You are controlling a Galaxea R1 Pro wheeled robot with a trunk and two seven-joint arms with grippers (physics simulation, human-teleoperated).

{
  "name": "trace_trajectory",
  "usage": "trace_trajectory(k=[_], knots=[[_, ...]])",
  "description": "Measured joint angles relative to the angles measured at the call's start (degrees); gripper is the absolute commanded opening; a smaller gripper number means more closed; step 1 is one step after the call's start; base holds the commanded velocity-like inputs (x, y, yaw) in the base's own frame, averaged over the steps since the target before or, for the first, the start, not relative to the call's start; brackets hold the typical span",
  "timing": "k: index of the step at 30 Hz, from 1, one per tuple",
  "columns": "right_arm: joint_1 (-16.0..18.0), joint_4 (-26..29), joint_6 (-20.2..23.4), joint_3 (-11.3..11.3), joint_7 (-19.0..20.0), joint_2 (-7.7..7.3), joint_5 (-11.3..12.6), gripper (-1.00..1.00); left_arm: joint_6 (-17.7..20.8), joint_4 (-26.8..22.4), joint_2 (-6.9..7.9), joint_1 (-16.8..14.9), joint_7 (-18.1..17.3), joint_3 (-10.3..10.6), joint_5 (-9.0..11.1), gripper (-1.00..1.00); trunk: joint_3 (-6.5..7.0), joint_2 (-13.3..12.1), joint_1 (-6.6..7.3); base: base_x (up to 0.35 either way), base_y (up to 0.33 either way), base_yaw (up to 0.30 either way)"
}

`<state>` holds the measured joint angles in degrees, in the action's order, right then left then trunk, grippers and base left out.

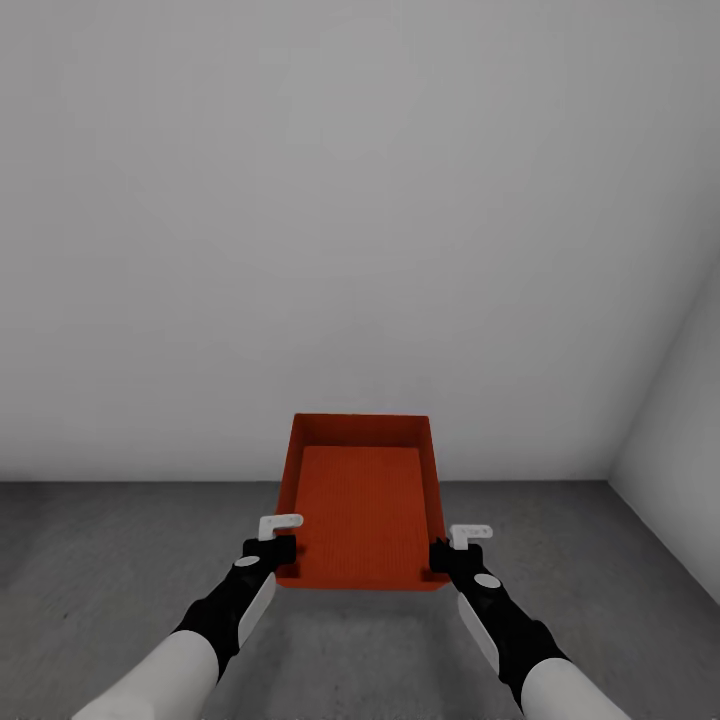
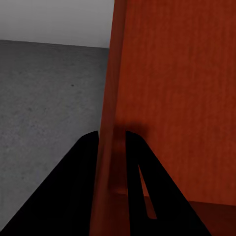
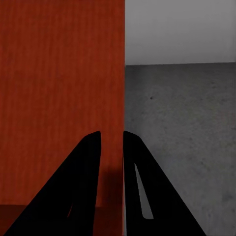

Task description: Move the two storage containers from the living room to the garage. In the garage, place one container on the floor and stack the other container on top of it (either order is fine).

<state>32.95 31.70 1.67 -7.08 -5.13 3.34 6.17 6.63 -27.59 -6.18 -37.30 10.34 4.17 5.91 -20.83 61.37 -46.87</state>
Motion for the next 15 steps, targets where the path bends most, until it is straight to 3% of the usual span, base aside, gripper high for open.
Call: trace_trajectory(k=[15], knots=[[0.0,0.0,0.0,0.02,0.09,-0.06,0.02,-1.0,-0.01,0.01,-0.03,0.0,0.03,0.02,0.02,-1.0,-1.38,0.0,0.0,0.0,0.0,0.0]])
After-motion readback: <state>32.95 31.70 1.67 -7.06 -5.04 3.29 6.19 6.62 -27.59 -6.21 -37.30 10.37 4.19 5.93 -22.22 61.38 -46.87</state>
